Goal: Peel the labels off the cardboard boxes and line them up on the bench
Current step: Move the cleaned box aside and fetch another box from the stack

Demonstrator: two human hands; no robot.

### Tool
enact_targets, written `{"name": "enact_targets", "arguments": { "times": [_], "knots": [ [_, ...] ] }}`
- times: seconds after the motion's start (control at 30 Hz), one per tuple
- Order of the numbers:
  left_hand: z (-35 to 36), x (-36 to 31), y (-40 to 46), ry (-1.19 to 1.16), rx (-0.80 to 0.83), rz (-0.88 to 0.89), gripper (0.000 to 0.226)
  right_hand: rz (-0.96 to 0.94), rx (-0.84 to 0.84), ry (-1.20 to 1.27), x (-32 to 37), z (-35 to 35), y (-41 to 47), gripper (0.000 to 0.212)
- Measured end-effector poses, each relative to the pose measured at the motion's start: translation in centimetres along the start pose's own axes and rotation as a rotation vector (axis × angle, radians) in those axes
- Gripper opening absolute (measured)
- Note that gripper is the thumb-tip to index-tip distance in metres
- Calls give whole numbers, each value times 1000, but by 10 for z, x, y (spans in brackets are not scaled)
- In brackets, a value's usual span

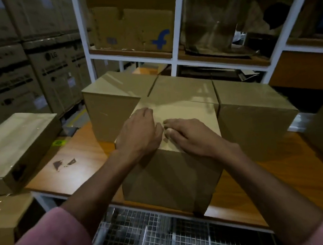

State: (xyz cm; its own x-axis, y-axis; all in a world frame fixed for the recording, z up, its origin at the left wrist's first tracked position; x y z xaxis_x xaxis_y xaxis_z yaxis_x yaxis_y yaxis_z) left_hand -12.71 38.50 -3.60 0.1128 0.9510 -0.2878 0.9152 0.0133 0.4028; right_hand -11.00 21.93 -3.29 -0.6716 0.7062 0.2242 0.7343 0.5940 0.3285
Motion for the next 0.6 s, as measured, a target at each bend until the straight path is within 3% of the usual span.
{"name": "enact_targets", "arguments": {
  "times": [0.17, 0.27, 0.33, 0.4, 0.5, 0.6],
  "knots": [
    [6, 1, -2, 62, 9, 47, 39, 118, 185, -151, -3, 9, 13, 51],
    [11, 5, -1, 94, 6, 50, 45, 233, 61, -255, -5, 11, 13, 53],
    [13, 5, -1, 128, 5, 64, 54, 155, -72, -288, -1, 8, 8, 50],
    [13, 4, 0, 143, 21, 64, 63, 28, -111, -162, 1, 5, 1, 46],
    [16, 6, 1, 174, 37, 77, 60, 11, 24, -26, 4, 1, 1, 49],
    [14, 8, 0, 190, 26, 106, 65, 155, 101, -156, 5, 9, 6, 56]
  ]
}}
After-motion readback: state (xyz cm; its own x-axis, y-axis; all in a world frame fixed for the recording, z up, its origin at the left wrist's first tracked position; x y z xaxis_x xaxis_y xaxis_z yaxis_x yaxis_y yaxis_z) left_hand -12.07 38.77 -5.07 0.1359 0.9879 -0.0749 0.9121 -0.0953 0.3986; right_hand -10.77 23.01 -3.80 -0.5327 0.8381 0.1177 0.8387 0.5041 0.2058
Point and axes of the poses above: each hand's wrist, its own y-axis towards the middle knuckle, its own z-axis out of the palm, x = y × z, the point moved 2 cm from there along y, towards the middle knuckle, and after that the axes turned 5 degrees about -x, right-handed, at the moved point
